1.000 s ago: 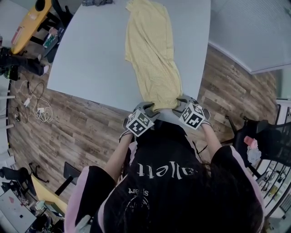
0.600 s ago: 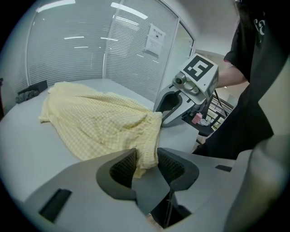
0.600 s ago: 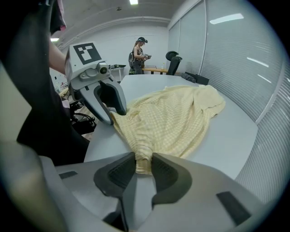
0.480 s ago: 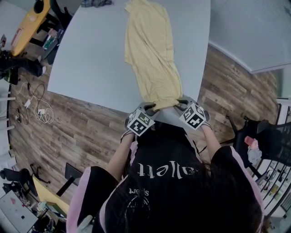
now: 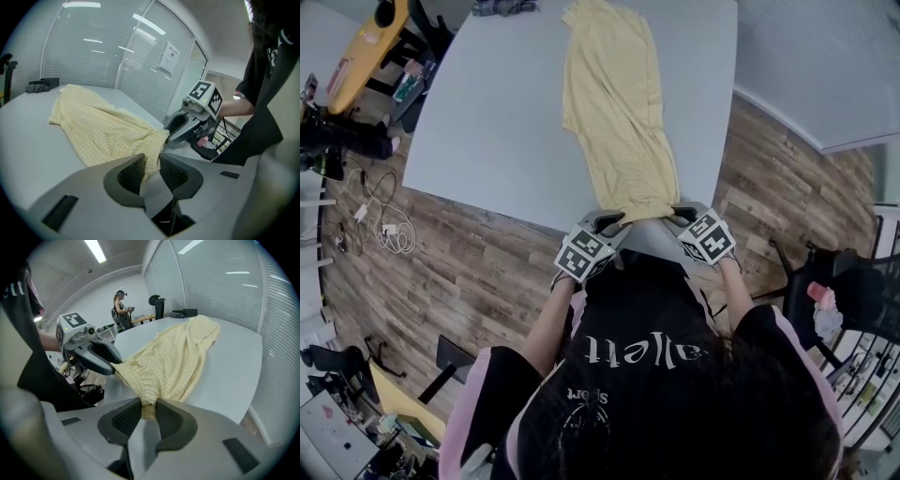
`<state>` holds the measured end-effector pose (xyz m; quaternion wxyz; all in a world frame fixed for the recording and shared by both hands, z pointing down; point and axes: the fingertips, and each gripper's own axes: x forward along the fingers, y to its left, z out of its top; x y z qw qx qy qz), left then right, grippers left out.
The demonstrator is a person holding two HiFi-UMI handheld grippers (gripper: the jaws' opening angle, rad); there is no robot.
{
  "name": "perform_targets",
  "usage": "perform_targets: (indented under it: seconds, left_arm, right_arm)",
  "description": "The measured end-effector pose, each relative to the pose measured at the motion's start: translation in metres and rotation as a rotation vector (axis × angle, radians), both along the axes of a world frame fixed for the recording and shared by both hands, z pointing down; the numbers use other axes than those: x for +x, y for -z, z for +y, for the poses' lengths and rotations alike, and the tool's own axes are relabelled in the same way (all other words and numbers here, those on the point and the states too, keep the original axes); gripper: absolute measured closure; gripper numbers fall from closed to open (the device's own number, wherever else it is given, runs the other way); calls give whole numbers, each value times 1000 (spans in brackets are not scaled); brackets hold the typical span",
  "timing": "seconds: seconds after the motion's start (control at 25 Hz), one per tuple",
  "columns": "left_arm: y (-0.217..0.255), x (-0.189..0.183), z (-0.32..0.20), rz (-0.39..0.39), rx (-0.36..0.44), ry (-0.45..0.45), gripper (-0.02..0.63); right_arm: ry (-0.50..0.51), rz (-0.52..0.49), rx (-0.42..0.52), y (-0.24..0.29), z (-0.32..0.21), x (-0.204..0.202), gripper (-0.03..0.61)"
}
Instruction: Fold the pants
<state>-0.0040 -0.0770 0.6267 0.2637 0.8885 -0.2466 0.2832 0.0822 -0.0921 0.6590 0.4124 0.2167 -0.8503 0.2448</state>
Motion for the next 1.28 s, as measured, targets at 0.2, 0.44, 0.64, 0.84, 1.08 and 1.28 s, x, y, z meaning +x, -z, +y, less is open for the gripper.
perform_targets:
  seconds: [0.2,0.44,0.64,0.84,1.08,1.28]
  left_arm:
    - [38,-4,-8,127,38,51,500]
    - [73,-13,-9,125,130,26,500]
    - [105,-21,-9,127,208,-3,500]
    - [135,-31,-4,155,250,-44,500]
    - [163,-31,10,195,276,-126,500]
    - [203,-30,25,277,324,-224,502]
  right_arm:
    - [-84,-114,-71,27,-3,-3,471]
    - [-104,-183,-79,61,-4,-11,471]
    - [-97,-228,-81,91,-2,-19,471]
    - [-59,-258,-97,119,6,-29,471]
    - [8,-259,-111,143,19,-30,471]
    - [58,-278,-85,179,29,-30,471]
